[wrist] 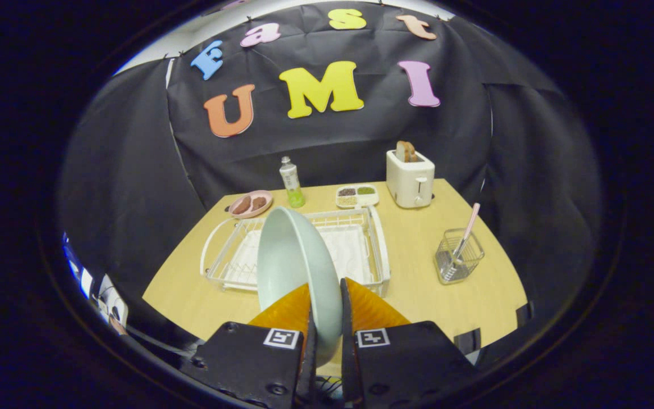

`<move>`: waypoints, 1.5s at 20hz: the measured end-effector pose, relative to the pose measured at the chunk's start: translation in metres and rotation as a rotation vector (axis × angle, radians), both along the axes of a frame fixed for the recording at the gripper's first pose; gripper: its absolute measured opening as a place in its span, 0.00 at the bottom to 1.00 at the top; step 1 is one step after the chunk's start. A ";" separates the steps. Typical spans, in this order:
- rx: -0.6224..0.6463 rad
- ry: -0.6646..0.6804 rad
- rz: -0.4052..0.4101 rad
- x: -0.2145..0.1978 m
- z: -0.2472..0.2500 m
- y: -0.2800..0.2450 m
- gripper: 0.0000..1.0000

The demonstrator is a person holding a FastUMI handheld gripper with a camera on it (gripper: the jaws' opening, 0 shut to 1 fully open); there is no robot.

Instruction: Take the plate from the dish rack, then take the spoon from the basket and place it into the plate.

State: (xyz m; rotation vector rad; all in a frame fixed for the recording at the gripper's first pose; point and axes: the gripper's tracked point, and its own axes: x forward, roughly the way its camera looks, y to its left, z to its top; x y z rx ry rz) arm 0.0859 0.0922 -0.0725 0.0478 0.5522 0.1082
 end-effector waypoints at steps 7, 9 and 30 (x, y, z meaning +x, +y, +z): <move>0.032 0.063 -0.054 -0.003 -0.106 -0.023 0.23; 0.072 0.048 -0.039 0.001 -0.115 -0.021 0.23; -0.018 -0.109 -0.063 0.028 -0.116 -0.116 0.83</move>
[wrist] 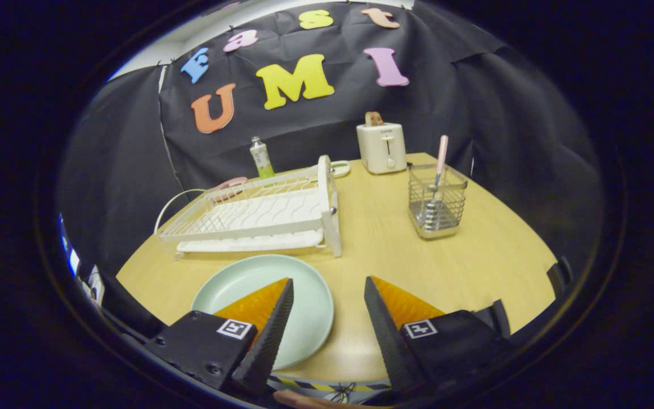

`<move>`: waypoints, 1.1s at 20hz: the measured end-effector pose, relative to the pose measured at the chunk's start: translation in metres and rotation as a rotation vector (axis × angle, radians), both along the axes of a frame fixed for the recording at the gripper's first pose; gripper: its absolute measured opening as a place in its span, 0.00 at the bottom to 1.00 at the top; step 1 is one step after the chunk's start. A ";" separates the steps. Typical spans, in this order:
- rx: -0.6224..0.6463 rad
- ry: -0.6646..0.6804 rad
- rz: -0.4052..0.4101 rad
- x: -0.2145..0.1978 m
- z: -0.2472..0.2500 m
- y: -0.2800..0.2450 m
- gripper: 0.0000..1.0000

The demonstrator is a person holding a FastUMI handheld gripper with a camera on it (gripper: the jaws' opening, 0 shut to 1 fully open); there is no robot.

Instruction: Take the plate from the dish rack, then take the spoon from the basket and place it into the plate.

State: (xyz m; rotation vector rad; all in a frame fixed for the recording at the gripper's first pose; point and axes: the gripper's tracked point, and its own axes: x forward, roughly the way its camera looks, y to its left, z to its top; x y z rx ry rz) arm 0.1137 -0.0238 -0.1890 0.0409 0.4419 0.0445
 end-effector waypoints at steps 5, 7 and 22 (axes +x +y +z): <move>-0.035 -0.103 -0.038 0.020 0.042 -0.039 1.00; 0.000 -0.131 -0.061 0.040 0.059 -0.057 1.00; 0.056 -0.099 -0.139 0.211 0.083 -0.155 0.88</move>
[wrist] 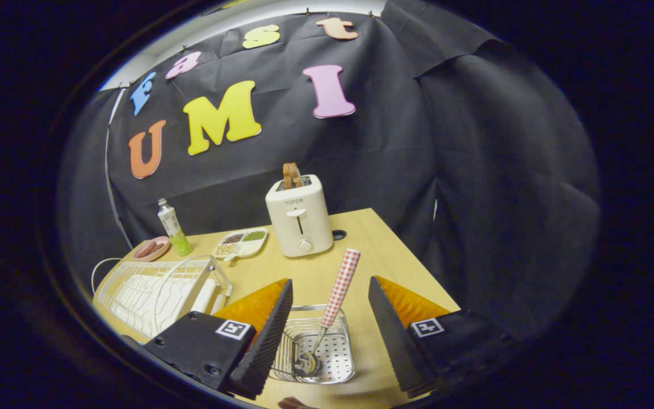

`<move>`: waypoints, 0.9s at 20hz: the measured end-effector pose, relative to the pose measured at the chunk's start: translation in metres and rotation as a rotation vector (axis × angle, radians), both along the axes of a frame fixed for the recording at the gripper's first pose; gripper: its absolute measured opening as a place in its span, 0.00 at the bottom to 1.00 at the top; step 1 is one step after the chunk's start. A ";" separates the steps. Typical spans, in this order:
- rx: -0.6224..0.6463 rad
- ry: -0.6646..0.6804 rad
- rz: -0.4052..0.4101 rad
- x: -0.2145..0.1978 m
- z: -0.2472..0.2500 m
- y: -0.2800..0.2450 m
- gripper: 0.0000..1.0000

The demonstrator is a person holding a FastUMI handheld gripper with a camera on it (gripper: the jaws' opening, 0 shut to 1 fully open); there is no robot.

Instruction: Take the plate from the dish rack, then take the spoon from the basket and place it into the plate.

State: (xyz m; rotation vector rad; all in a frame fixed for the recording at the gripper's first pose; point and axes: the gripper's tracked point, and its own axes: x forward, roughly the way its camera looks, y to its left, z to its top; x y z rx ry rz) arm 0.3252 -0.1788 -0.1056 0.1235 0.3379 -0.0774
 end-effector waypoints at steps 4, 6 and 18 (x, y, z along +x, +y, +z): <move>-0.016 0.008 0.000 0.018 -0.005 0.003 0.39; -0.006 -0.021 0.041 0.013 0.000 0.014 0.19; -0.229 -0.425 -0.088 -0.069 0.156 0.076 0.16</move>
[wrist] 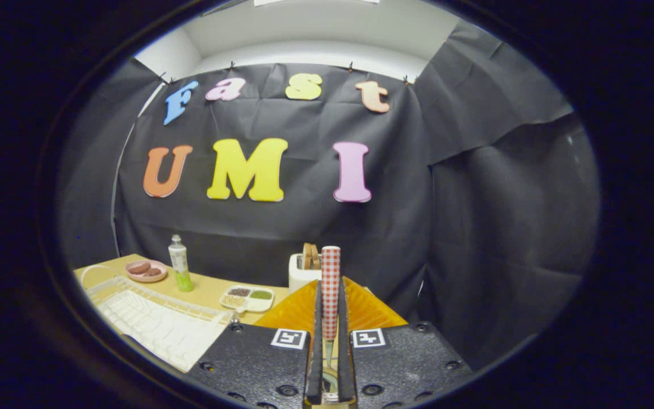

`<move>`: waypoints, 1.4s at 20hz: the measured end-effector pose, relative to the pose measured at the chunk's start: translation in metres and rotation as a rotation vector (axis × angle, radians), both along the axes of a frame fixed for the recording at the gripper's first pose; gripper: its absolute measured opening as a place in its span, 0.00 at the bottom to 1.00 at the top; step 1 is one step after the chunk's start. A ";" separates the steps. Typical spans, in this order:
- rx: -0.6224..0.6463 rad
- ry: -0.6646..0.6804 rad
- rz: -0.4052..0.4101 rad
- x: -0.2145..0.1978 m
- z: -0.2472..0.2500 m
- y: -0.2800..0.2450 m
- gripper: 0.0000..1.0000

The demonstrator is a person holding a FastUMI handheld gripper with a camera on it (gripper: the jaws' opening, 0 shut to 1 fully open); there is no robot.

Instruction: Take the plate from the dish rack, then take the spoon from the basket and place it into the plate.

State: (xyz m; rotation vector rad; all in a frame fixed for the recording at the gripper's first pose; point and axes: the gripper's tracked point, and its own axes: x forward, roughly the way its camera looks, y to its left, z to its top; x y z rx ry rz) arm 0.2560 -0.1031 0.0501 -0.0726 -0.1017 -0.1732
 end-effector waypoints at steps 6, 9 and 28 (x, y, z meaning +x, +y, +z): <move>-0.012 -0.066 0.065 -0.077 0.048 0.083 0.16; -0.005 -0.068 0.119 -0.120 0.042 0.141 0.16; 0.022 0.040 0.171 -0.177 -0.195 0.265 0.17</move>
